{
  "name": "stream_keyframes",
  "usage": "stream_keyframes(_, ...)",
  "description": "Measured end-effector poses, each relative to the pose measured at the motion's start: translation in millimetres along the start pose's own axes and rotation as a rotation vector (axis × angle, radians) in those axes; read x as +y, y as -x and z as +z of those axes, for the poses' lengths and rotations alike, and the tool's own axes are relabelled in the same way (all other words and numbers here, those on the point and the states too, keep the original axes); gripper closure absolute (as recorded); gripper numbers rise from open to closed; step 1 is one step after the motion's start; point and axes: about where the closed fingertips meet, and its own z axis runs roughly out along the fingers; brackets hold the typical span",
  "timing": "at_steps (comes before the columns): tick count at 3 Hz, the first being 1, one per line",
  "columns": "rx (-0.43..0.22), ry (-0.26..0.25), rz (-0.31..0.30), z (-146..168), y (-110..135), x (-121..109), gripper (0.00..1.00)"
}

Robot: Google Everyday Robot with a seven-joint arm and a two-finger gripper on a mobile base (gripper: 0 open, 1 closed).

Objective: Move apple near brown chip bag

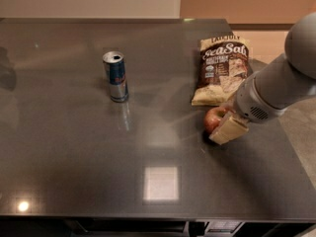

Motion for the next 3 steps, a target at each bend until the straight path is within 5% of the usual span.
stream_keyframes(3, -0.059, -0.038, 0.101, -2.6, -12.5, -35.8, 1.00)
